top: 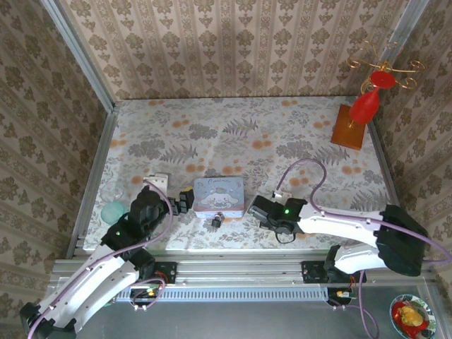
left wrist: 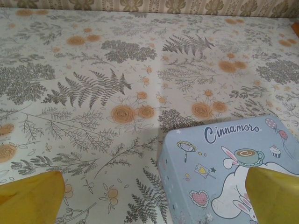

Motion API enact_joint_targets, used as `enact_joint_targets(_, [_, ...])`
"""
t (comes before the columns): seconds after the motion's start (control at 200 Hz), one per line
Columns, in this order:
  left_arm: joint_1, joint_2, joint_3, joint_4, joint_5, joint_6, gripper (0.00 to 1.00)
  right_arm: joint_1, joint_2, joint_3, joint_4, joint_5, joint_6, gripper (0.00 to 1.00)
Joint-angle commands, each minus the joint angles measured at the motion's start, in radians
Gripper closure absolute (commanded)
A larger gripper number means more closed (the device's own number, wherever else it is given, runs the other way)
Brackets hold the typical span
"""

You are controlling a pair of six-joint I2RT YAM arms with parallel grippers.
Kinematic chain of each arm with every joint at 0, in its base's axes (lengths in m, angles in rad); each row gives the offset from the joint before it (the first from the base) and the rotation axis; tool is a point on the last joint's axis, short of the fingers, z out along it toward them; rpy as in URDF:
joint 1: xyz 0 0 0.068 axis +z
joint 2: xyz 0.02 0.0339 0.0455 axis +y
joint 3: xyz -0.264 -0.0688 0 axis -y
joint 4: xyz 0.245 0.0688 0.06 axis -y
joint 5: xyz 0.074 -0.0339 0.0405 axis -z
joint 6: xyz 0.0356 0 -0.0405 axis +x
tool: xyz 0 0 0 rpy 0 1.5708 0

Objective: Unlock the padlock with the key

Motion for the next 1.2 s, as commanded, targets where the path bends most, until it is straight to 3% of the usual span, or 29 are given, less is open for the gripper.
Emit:
enact_joint_targets(0.0, [-0.007,0.054,0.114,-0.103,0.001,-0.177,0.0,0.01,-0.088,-0.017,0.05,0.113,-0.044,0.98])
enact_joint_targets(0.13, [-0.008,0.149,0.265,-0.262,0.068,-0.443,0.0,0.01,-0.171,-0.014,0.167,0.143,-0.139,1.0])
enact_joint_targets(0.29, [-0.016,0.204,0.245,-0.119,0.235,-0.572,0.0,0.021,-0.226,-0.027,0.395,0.148,-0.331,1.0])
enact_joint_targets(0.7, [-0.126,0.282,0.275,0.022,0.258,-0.63,0.07,0.107,-0.148,-0.123,0.987,0.093,-0.66,1.0])
enact_joint_targets(0.875, [-0.176,0.33,0.286,0.1,0.263,-0.635,0.14,0.128,-0.083,-0.12,1.095,0.072,-0.715,1.0])
enact_joint_targets(1.19, [-0.184,0.365,0.332,0.079,0.288,-0.593,0.27,0.167,-0.019,-0.112,1.196,0.045,-0.798,1.0])
